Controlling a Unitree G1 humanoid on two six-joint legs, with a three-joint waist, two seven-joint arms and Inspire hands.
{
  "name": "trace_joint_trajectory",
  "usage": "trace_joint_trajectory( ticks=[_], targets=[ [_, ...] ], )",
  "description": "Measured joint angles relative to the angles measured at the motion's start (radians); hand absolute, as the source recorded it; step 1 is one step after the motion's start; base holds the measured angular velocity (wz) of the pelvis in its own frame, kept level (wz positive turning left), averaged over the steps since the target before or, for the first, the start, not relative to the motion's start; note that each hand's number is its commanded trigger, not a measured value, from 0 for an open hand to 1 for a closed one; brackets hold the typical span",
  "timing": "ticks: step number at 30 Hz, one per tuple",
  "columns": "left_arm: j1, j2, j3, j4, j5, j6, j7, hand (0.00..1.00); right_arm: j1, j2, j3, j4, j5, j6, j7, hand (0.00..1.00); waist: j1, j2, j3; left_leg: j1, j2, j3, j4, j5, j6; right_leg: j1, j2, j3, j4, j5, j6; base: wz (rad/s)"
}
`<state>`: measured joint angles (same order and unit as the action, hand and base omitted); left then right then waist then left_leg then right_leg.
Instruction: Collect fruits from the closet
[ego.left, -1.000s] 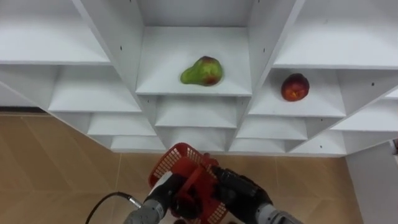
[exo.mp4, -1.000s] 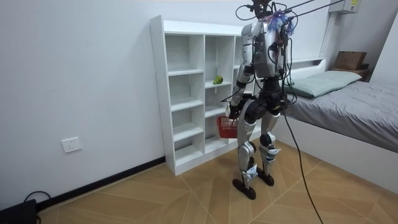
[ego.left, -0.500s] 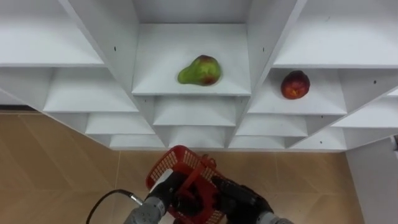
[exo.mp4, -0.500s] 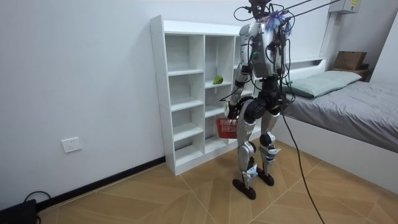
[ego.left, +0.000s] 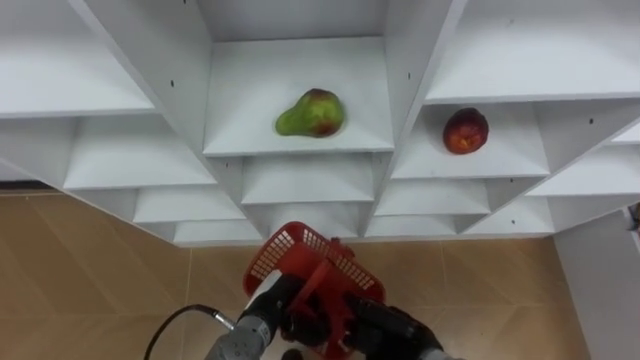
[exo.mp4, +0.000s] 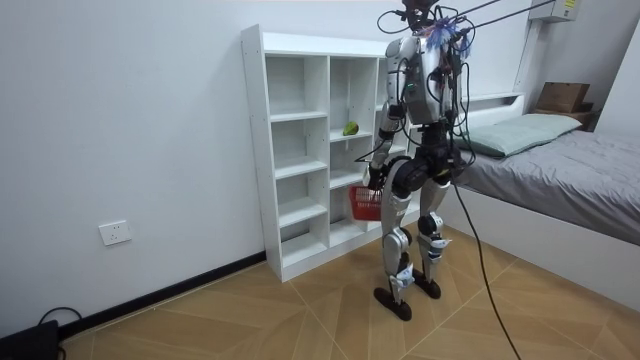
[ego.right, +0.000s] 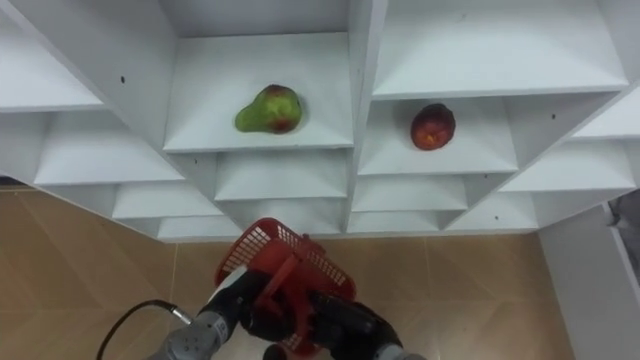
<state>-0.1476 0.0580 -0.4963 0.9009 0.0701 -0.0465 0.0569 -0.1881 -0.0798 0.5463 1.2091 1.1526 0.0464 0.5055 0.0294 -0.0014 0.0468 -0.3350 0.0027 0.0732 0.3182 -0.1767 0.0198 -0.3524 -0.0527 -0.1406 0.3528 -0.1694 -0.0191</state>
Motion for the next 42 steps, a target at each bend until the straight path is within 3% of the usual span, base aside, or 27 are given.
trace_joint_trajectory(
  ticks=[11,42],
  targets=[
    [0.0,-0.007,0.0,0.001,-0.001,0.005,0.003,1.0,0.0,0.001,-0.002,0.022,0.022,0.041,0.0,0.0,-0.001,0.0,0.0,0.001,0.0,0.004,0.0,0.001,0.001,0.0,-0.001,0.001,0.0,0.0,0.0,0.0],
    [0.0,-0.011,-0.018,0.025,-0.002,0.011,0.003,1.0,-0.006,0.015,-0.021,0.036,0.078,0.042,-0.019,0.0,-0.001,-0.001,0.0006,0.009,-0.001,0.008,0.0,0.004,0.002,0.001,-0.01,0.004,0.009,0.0,0.001,0.0]
  ],
)
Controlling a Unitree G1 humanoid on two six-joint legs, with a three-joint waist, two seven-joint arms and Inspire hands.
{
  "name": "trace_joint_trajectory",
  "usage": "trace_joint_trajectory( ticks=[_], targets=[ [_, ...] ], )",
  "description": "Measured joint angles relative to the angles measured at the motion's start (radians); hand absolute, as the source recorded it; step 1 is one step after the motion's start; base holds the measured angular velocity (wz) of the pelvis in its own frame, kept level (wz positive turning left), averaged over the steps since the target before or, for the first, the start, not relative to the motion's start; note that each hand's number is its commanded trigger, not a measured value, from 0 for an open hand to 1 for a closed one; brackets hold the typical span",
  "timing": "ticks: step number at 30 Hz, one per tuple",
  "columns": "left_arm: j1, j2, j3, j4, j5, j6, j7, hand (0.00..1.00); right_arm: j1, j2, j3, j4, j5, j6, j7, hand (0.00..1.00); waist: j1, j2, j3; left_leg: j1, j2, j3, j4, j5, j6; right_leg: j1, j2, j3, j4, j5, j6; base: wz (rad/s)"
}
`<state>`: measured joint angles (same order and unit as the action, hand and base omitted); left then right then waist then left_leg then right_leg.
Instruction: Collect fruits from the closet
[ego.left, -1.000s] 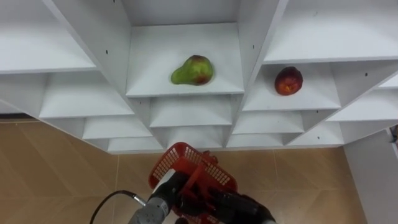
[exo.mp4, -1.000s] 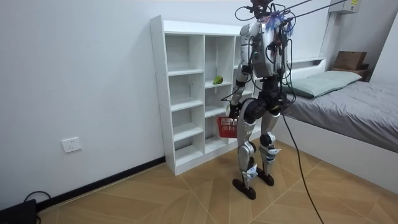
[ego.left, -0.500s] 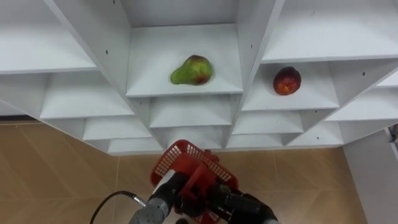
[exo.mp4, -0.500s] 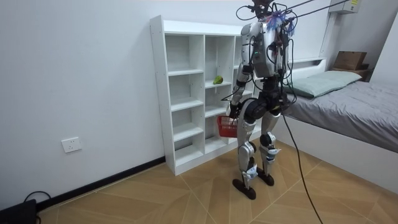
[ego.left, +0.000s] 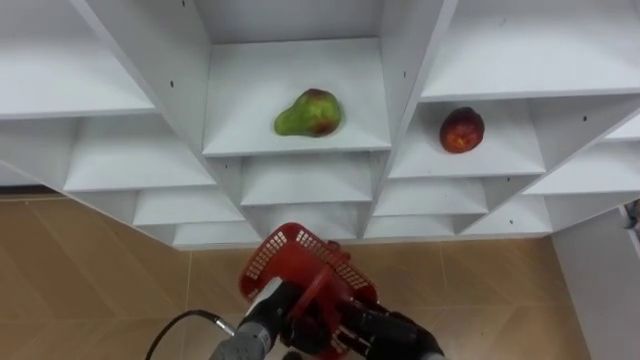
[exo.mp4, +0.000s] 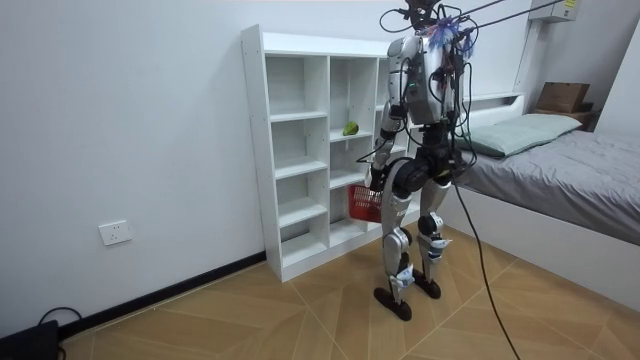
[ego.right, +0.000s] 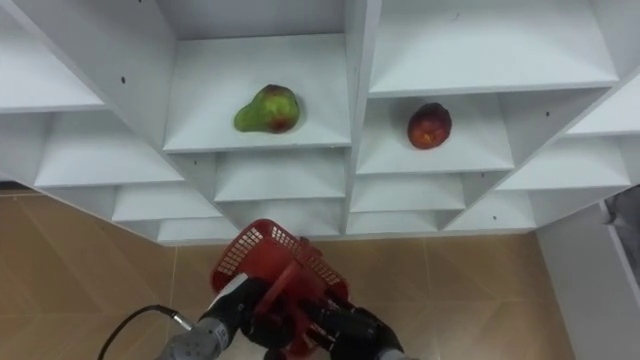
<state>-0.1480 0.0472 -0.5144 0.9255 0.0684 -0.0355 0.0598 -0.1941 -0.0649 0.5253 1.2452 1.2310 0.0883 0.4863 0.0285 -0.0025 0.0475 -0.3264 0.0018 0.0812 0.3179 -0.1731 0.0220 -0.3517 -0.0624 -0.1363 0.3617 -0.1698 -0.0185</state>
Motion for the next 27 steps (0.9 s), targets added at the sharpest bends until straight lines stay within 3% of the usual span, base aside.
trace_joint_trajectory(
  ticks=[19,24,27],
  targets=[
    [0.0,0.0,-0.001,0.0,0.001,0.004,0.003,1.0,0.001,0.001,0.002,0.004,0.029,0.001,-0.008,0.0,0.0,0.001,-0.0003,0.005,0.0,0.0,-0.006,0.0,0.0,0.003,0.005,-0.002,-0.003,0.0,0.0,0.0],
    [0.0,0.006,-0.004,0.001,-0.002,0.017,0.004,1.0,0.002,-0.012,0.001,0.005,0.028,0.02,-0.007,0.0,-0.001,0.001,-0.0007,0.007,0.0,0.0,-0.01,0.002,-0.001,0.003,0.007,-0.001,-0.004,0.0,0.0,0.0],
    [-0.007,0.005,0.001,0.063,0.001,0.015,0.001,1.0,0.003,-0.014,-0.003,0.01,0.027,0.025,-0.002,0.0,0.001,0.001,-0.0008,0.024,0.001,-0.001,-0.017,0.003,-0.003,0.025,0.011,-0.002,-0.021,0.002,-0.001,0.0]
  ],
)
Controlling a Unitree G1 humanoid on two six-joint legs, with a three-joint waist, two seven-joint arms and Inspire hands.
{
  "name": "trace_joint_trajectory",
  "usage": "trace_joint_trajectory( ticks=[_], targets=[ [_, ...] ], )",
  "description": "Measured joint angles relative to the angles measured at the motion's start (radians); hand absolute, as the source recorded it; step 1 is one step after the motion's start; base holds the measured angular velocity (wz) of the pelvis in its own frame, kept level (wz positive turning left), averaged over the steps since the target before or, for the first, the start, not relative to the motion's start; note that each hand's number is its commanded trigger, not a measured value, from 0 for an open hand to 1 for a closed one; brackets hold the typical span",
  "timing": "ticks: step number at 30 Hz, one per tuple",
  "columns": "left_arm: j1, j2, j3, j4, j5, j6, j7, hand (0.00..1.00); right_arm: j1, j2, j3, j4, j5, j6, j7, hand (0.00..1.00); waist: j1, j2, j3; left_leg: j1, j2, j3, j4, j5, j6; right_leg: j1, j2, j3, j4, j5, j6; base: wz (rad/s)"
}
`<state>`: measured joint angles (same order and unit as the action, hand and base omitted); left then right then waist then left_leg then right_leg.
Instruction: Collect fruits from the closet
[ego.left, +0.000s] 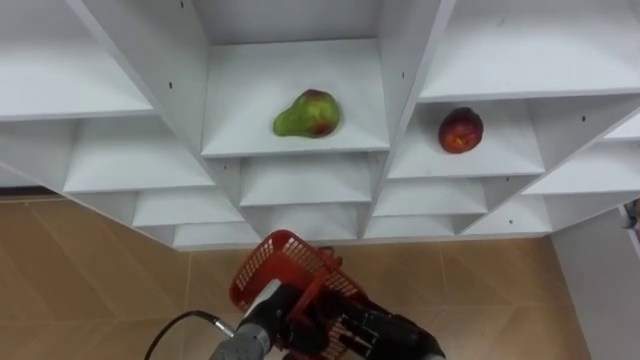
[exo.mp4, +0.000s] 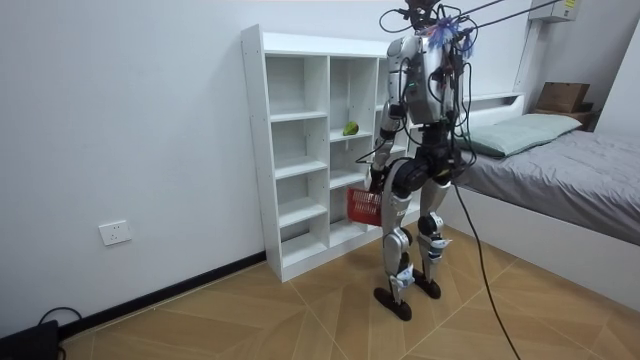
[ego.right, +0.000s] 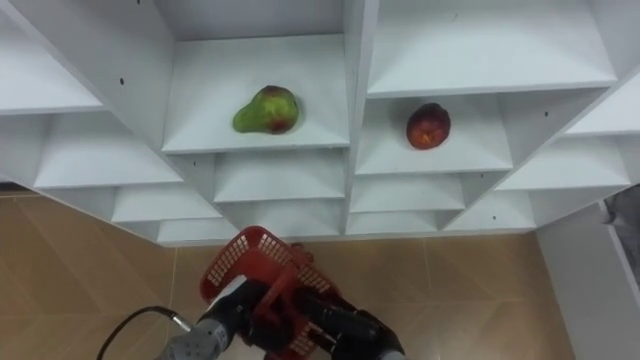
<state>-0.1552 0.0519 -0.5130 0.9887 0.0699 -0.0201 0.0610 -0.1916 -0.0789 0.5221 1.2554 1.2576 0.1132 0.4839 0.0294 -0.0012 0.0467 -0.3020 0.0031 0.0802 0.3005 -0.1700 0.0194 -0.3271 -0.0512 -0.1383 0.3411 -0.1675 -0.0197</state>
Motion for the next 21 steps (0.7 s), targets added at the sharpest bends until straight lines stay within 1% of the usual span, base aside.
trace_joint_trajectory(
  ticks=[1,3,6,8,9,10,12,13,14,16,17,18,19,20,21],
  targets=[
    [-0.002,-0.001,0.001,0.039,0.0,0.002,-0.003,1.0,0.0,0.0,-0.009,0.009,0.001,0.009,0.006,0.0,-0.002,0.0,-0.0002,0.016,0.0,0.0,-0.005,0.0,0.0,0.017,0.001,-0.002,-0.01,0.0,0.0,0.0],
    [0.0,0.004,0.004,0.074,-0.002,0.003,-0.007,1.0,0.009,-0.003,-0.035,0.012,0.002,0.011,0.011,0.0,0.001,0.002,-0.0018,0.036,0.001,0.0,-0.017,0.0,0.0,0.039,0.003,-0.004,-0.031,0.001,0.001,0.0],
    [0.001,0.015,0.029,0.103,-0.003,0.011,-0.01,1.0,0.011,-0.012,-0.056,0.011,0.002,0.011,0.013,0.0,0.002,0.005,-0.0059,0.048,0.0,-0.003,-0.027,0.0,0.0,0.053,0.003,-0.006,-0.034,0.002,0.003,0.0],
    [0.008,0.019,0.053,0.108,-0.001,0.012,-0.011,1.0,0.012,-0.014,-0.059,0.011,-0.002,0.01,0.015,0.0,0.002,0.005,-0.0065,0.055,-0.001,-0.009,-0.028,0.0,0.0,0.064,0.002,-0.013,-0.037,0.002,0.003,0.1],
    [0.011,0.019,0.071,0.112,-0.001,0.012,-0.011,1.0,0.018,-0.016,-0.063,0.011,-0.011,0.01,0.016,0.0,0.002,0.004,-0.0088,0.063,-0.002,-0.016,-0.03,0.0,0.0,0.077,0.003,-0.019,-0.047,0.002,0.003,0.14],
    [0.011,0.019,0.075,0.116,-0.002,0.012,-0.011,1.0,0.021,-0.017,-0.063,0.011,-0.017,0.009,0.017,0.0,0.002,0.004,-0.0092,0.069,-0.002,-0.018,-0.031,0.0,0.0,0.086,0.003,-0.02,-0.051,0.003,0.003,0.13],
    [0.028,0.022,0.093,0.117,-0.012,0.013,-0.013,1.0,0.03,-0.025,-0.06,0.004,-0.066,0.008,0.022,0.0,0.005,-0.001,-0.0169,0.087,-0.001,-0.018,-0.032,0.0,-0.001,0.111,0.003,-0.026,-0.06,0.002,0.004,0.07],
    [0.031,0.023,0.101,0.115,-0.022,0.013,-0.013,1.0,0.033,-0.029,-0.059,-0.003,-0.073,0.007,0.022,0.0,0.004,-0.001,-0.0173,0.089,-0.001,-0.018,-0.032,0.0,-0.001,0.117,0.003,-0.028,-0.064,0.002,0.004,0.08],
    [0.039,0.025,0.112,0.108,-0.025,0.013,-0.014,1.0,0.045,-0.037,-0.056,-0.028,-0.089,0.004,0.022,0.0,0.004,-0.003,-0.0195,0.092,-0.001,-0.018,-0.032,0.0,-0.001,0.122,0.003,-0.03,-0.067,0.002,0.004,0.09],
    [0.053,0.029,0.119,0.106,-0.04,0.013,-0.016,1.0,0.064,-0.045,-0.055,-0.067,-0.125,-0.007,0.023,0.0,0.002,-0.006,-0.0208,0.104,-0.002,-0.024,-0.033,0.0,-0.001,0.139,0.003,-0.037,-0.071,0.002,0.004,0.1],
    [0.065,0.036,0.122,0.099,-0.045,0.013,-0.018,1.0,0.079,-0.048,-0.057,-0.098,-0.159,-0.014,0.022,0.0,0.0,-0.01,-0.0247,0.111,-0.002,-0.028,-0.033,0.0,-0.001,0.149,0.003,-0.042,-0.075,0.001,0.005,0.09],
    [0.078,0.039,0.145,0.084,-0.056,0.013,-0.024,1.0,0.097,-0.054,-0.06,-0.145,-0.206,-0.016,0.022,0.0,0.003,-0.017,-0.029,0.115,0.0,-0.028,-0.032,0.0,-0.001,0.155,0.004,-0.043,-0.081,0.001,0.004,0.09],
    [0.09,0.044,0.161,0.061,-0.06,0.013,-0.025,1.0,0.113,-0.062,-0.059,-0.205,-0.25,-0.017,0.022,0.0,0.004,-0.023,-0.0309,0.122,0.0,-0.031,-0.032,0.0,-0.001,0.164,0.005,-0.046,-0.084,0.001,0.004,0.08],
    [0.092,0.046,0.165,0.055,-0.061,0.013,-0.027,1.0,0.121,-0.067,-0.059,-0.229,-0.273,-0.022,0.025,0.0,0.004,-0.025,-0.0317,0.127,0.0,-0.035,-0.032,0.0,-0.001,0.173,0.006,-0.05,-0.085,0.002,0.005,0.15],
    [0.093,0.047,0.177,0.047,-0.07,0.011,-0.029,1.0,0.13,-0.071,-0.059,-0.264,-0.322,-0.035,0.033,0.0,0.003,-0.031,-0.0324,0.146,-0.002,-0.04,-0.033,0.0,-0.001,0.196,0.006,-0.053,-0.091,0.002,0.005,0.16]
  ],
)
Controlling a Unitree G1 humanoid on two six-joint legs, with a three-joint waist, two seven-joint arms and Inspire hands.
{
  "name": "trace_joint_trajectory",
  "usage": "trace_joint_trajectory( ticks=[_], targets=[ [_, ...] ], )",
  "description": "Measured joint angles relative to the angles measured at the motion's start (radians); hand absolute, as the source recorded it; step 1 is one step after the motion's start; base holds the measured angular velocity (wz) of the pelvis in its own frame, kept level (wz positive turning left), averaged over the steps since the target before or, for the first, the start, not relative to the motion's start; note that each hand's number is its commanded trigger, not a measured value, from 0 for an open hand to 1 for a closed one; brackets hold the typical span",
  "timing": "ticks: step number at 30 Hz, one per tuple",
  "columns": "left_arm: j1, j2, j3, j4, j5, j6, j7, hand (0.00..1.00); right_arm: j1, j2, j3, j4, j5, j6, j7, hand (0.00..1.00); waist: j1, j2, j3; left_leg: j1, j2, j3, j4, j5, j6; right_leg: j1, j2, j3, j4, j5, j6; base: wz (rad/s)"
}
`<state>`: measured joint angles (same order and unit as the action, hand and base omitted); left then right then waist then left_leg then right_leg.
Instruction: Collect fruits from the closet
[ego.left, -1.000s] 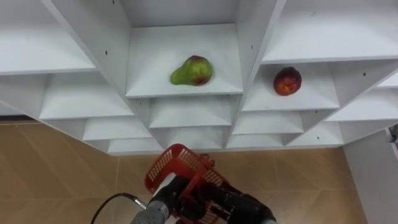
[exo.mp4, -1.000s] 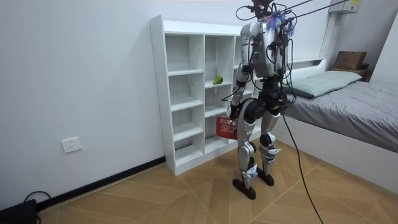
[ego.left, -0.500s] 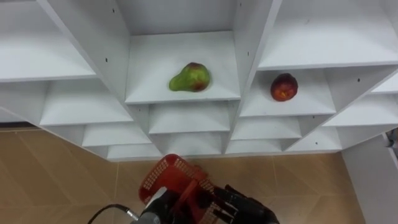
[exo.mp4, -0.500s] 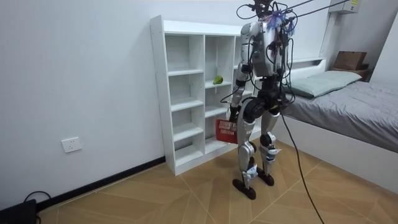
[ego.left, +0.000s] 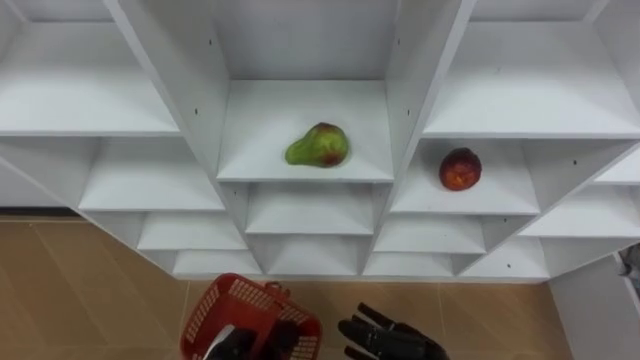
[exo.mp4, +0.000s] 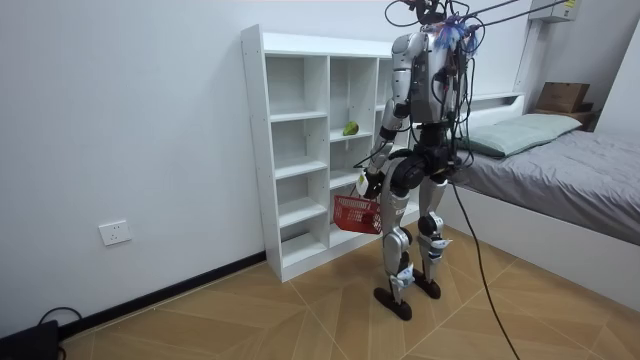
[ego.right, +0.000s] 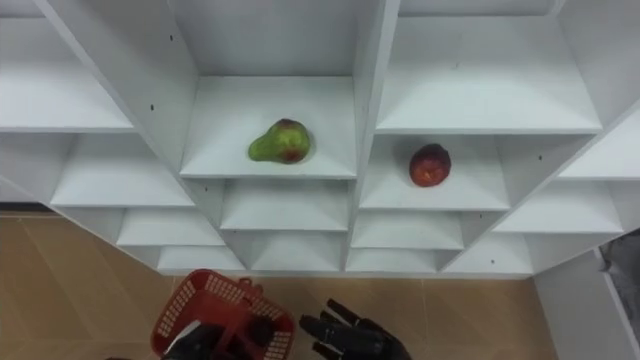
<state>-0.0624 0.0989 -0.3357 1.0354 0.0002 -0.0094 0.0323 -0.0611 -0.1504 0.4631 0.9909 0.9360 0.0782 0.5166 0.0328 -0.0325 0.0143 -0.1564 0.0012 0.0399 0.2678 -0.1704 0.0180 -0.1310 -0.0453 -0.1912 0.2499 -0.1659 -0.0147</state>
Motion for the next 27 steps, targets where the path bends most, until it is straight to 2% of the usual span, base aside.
trace_joint_trajectory(
  ticks=[2,3,4,5,7,9,13,15,19,21,23,27],
  targets=[
    [0.003,0.008,0.001,-0.009,-0.016,-0.012,0.001,1.0,0.01,-0.006,0.005,-0.049,-0.091,-0.018,0.0,0.0,0.002,-0.008,-0.0026,0.025,0.0,-0.006,-0.004,-0.001,-0.002,0.032,0.001,-0.006,-0.014,-0.001,0.002,0.13],
    [0.01,0.019,0.001,-0.027,-0.041,-0.02,0.001,1.0,0.015,-0.011,0.007,-0.094,-0.155,-0.025,0.0,0.0,0.003,-0.015,-0.0067,0.033,0.0,-0.01,-0.011,-0.002,-0.003,0.038,0.001,-0.01,-0.012,-0.004,0.003,0.13],
    [0.012,0.024,0.001,-0.038,-0.051,-0.025,0.001,1.0,0.016,-0.014,0.007,-0.115,-0.185,-0.032,0.0,0.0,0.003,-0.019,-0.0063,0.037,0.0,-0.012,-0.011,-0.002,-0.003,0.044,0.002,-0.01,-0.011,-0.004,0.003,0.1],
    [0.022,0.035,0.002,-0.059,-0.059,-0.032,0.001,1.0,0.025,-0.022,0.006,-0.161,-0.249,-0.037,0.0,0.0,0.006,-0.027,-0.0102,0.042,0.001,-0.012,-0.011,-0.002,-0.003,0.05,0.003,-0.01,-0.011,-0.004,0.002,0.05],
    [0.044,0.051,0.003,-0.103,-0.084,-0.035,0.0,1.0,0.044,-0.045,0.006,-0.25,-0.327,-0.042,-0.002,0.0,0.009,-0.032,-0.0101,0.055,0.001,-0.015,-0.011,-0.003,-0.005,0.064,0.004,-0.006,-0.012,-0.003,0.002,0.0],
    [0.065,0.065,0.001,-0.143,-0.086,-0.047,-0.003,1.0,0.075,-0.085,0.009,-0.395,-0.413,-0.059,-0.004,0.0,0.024,-0.033,-0.0061,0.07,0.0,-0.016,-0.013,-0.003,-0.005,0.08,0.004,-0.007,-0.014,-0.003,0.002,0.0],
    [0.074,0.072,0.01,-0.148,-0.102,-0.067,-0.004,1.0,0.079,-0.089,0.008,-0.495,-0.515,-0.086,-0.017,0.0,0.032,-0.046,0.0026,0.09,0.004,-0.016,-0.015,-0.006,-0.009,0.104,0.01,-0.005,-0.03,-0.002,0.001,0.0],
    [0.079,0.073,0.026,-0.15,-0.106,-0.083,-0.004,1.0,0.08,-0.094,0.003,-0.551,-0.646,-0.112,-0.038,0.0,0.051,-0.055,0.0037,0.091,0.005,-0.019,-0.015,-0.007,-0.01,0.103,0.011,-0.006,-0.029,-0.002,0.0,0.0],
    [0.083,0.076,0.057,-0.15,-0.095,-0.091,-0.006,1.0,0.08,-0.112,-0.001,-0.648,-0.792,-0.113,-0.077,0.0,0.064,-0.069,0.0039,0.09,0.004,-0.024,-0.016,-0.007,-0.01,0.105,0.011,-0.007,-0.03,-0.001,0.0,0.0],
    [0.093,0.08,0.06,-0.151,-0.095,-0.097,-0.005,1.0,0.075,-0.113,-0.006,-0.702,-0.888,-0.129,-0.113,0.0,0.08,-0.073,0.0025,0.104,0.004,-0.022,-0.027,-0.007,-0.01,0.114,0.011,-0.004,-0.031,-0.001,0.0,-0.04],
    [0.101,0.082,0.063,-0.151,-0.096,-0.104,-0.006,1.0,0.069,-0.109,-0.006,-0.733,-0.921,-0.133,-0.142,0.0,0.086,-0.079,0.0023,0.118,0.003,-0.023,-0.032,-0.007,-0.01,0.127,0.011,-0.006,-0.031,-0.002,0.0,0.04],
    [0.103,0.081,0.099,-0.153,-0.084,-0.106,-0.013,1.0,0.061,-0.104,-0.007,-0.808,-0.94,-0.147,-0.215,0.0,0.103,-0.107,0.0032,0.119,0.003,-0.042,-0.03,-0.008,-0.012,0.137,0.012,-0.015,-0.034,-0.005,0.0,0.09]
  ],
)
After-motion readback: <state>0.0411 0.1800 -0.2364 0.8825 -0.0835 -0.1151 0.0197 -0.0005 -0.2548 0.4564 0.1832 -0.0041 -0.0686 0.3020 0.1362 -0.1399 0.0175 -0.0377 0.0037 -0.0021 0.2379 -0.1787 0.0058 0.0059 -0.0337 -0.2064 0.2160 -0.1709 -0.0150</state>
